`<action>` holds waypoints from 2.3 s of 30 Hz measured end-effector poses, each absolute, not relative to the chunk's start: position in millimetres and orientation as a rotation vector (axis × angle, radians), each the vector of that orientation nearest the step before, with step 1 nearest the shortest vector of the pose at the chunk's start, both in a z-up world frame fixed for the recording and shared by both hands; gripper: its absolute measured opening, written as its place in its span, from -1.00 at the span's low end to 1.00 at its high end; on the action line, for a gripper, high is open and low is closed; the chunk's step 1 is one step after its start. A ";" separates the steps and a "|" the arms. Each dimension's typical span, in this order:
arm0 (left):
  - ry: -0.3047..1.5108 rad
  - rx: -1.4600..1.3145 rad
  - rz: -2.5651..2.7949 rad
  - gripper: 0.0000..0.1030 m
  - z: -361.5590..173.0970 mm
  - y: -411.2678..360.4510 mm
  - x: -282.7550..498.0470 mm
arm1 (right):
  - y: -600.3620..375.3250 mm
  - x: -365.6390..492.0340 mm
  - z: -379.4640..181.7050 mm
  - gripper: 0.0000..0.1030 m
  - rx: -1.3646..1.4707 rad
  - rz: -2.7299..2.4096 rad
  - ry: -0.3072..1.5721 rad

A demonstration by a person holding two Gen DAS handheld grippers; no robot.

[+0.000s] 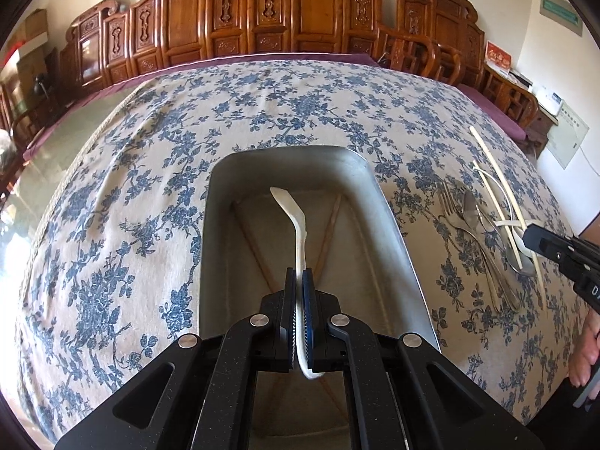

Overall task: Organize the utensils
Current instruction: 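Lower the white spoon into the grey tray and open the left tool, then lower the chopstick into the grey tray and open the right tool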

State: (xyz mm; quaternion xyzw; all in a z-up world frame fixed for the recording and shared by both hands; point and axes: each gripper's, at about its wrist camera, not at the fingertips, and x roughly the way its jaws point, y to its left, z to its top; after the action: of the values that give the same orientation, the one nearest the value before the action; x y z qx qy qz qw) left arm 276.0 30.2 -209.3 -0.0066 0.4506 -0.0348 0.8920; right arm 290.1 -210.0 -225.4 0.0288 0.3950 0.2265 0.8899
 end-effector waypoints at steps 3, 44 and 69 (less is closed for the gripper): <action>0.926 -0.022 -0.070 -0.85 -204.9 33.1 275.1 | -206.2 287.1 -223.2 -0.88 0.064 0.478 0.820; 0.778 -0.099 0.014 0.03 -146.3 107.3 255.7 | -42.5 307.6 -234.8 -0.87 0.106 0.638 0.934; 0.794 -0.052 -0.105 0.03 -154.8 45.0 259.1 | -210.6 294.4 -195.4 -0.82 -0.036 0.405 0.784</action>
State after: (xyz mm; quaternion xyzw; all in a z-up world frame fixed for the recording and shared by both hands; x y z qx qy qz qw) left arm 259.1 45.0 -154.8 -0.0251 0.3863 -0.0511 0.9206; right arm 294.4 -210.6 -195.4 -0.0175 0.3795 0.1961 0.9040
